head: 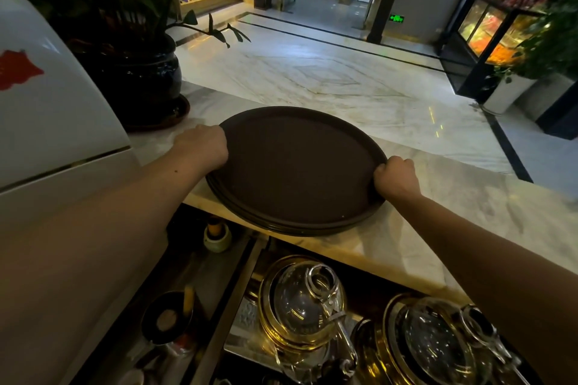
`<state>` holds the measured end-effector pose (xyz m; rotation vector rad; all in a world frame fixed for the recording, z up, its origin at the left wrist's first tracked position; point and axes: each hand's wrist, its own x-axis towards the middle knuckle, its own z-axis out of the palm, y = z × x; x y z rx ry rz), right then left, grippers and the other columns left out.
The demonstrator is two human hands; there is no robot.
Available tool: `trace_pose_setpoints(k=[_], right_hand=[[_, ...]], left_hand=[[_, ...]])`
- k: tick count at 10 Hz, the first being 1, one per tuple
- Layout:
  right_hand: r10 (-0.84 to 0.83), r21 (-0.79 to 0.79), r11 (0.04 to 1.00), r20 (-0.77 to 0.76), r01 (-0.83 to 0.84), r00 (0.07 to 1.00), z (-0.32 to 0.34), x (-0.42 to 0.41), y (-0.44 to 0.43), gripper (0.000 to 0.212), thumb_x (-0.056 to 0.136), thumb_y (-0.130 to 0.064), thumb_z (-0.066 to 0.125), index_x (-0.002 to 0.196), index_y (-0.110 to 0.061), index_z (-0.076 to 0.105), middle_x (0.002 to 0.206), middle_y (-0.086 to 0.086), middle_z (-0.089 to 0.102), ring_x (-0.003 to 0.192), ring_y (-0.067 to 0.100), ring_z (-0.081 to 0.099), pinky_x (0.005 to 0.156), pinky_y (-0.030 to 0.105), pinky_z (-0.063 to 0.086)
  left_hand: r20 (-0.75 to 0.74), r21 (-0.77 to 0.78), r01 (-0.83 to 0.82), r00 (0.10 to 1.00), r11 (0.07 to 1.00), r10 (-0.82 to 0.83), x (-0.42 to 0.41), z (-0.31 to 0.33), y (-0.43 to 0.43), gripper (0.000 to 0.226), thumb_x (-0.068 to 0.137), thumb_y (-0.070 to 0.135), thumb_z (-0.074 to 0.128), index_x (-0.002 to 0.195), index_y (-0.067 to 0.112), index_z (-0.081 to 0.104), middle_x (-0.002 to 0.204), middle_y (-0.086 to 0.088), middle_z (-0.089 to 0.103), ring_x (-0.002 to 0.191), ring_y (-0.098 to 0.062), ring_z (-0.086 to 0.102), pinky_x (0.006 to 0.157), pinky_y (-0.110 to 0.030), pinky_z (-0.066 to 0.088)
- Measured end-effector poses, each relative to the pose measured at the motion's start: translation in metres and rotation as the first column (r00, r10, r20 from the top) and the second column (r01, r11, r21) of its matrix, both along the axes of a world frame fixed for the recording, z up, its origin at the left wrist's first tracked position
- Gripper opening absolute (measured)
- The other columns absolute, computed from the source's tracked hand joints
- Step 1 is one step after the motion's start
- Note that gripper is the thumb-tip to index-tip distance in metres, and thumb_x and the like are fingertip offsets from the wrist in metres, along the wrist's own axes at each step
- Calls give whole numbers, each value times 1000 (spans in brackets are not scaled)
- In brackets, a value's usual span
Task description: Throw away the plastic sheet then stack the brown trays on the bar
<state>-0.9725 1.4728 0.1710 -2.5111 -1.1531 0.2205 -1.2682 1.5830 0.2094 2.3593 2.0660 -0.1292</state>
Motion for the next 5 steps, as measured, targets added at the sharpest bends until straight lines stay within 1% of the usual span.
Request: trace_pose_setpoints(k=[1,2,3,4,5], right_hand=[[-5,-2,1000,-38,5,999,0,-3,-4,31,97,-16,37,118,3,47,129,24,40,99,41,56,77,40,41],[40,-28,999,-53,-42,998,4,-8,-15,30,96,-15,37,119,3,45,131,25,37,98,41,56,77,41,43],[88,-43,995,-54,-90,995,8,-9,-22,30,95,-14,38,120,3,44,131,25,38,99,40,55,82,44,47],[182,-50,982,-46,-184,982,21,-15,-44,32,94,-16,41,122,-1,44,126,23,44,94,32,51,85,44,48],[248,-40,967,-50,-250,967,36,-23,-64,36,95,-19,44,127,-3,43,125,22,47,98,30,51,85,41,45]], left_hand=[[116,-32,-11,993,999,15,-5,-8,-8,29,89,7,51,117,1,56,120,-22,55,108,-38,58,82,-42,46],[268,-52,-78,959,996,89,-8,-11,-28,35,91,16,52,123,1,51,130,-22,42,111,-41,52,85,-45,45],[324,-78,-67,942,995,88,-9,-13,-38,45,91,20,52,130,-1,45,133,-23,40,117,-41,47,91,-46,45],[316,-65,-32,947,997,51,-10,-8,-62,54,94,31,48,139,3,36,136,-22,40,123,-40,43,90,-47,43],[316,-26,-8,949,1000,16,-7,5,-82,53,96,38,44,138,6,37,138,-22,39,124,-40,43,91,-48,43]])
